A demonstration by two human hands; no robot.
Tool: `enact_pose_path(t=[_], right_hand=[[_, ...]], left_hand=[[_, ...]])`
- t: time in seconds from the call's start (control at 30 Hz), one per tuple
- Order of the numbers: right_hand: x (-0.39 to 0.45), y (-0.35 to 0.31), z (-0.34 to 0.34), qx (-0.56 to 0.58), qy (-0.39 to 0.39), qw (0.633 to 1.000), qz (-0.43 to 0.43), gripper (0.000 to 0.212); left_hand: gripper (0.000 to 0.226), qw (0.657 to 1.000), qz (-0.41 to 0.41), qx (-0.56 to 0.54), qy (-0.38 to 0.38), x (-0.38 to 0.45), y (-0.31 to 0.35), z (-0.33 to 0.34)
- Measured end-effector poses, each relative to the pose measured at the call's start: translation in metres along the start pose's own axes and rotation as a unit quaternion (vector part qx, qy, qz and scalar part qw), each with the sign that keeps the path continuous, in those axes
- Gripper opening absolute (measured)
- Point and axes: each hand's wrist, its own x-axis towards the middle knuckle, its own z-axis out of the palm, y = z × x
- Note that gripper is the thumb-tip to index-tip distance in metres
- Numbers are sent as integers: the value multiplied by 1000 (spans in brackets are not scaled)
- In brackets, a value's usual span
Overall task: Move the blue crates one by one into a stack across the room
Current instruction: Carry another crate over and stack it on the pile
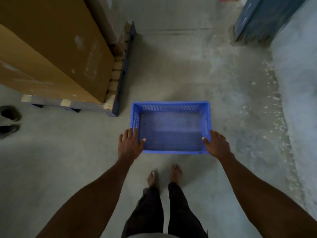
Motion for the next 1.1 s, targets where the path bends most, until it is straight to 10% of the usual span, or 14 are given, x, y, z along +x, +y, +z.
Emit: enact_pose_path(t=[0.17,0.47,0.63,0.83,1.1], right_hand=[[78,11,29,14,-21,998,59,60],[159,8,83,182,32,968,171,65],[190,22,83,347,33,900,262,87],[205,39,70,551,-182,777,246,71],[197,38,61,575,-186,760,240,78]], left_hand=[[73,998,16,54,-10,72,-19,49],[70,972,-193,-97,-88,149,-36,119],[55,874,-330,-353,-57,175,-41,131],[70,660,-365,-632,-176,193,-61,122],[78,624,-360,-663,-203,188,-61,110]])
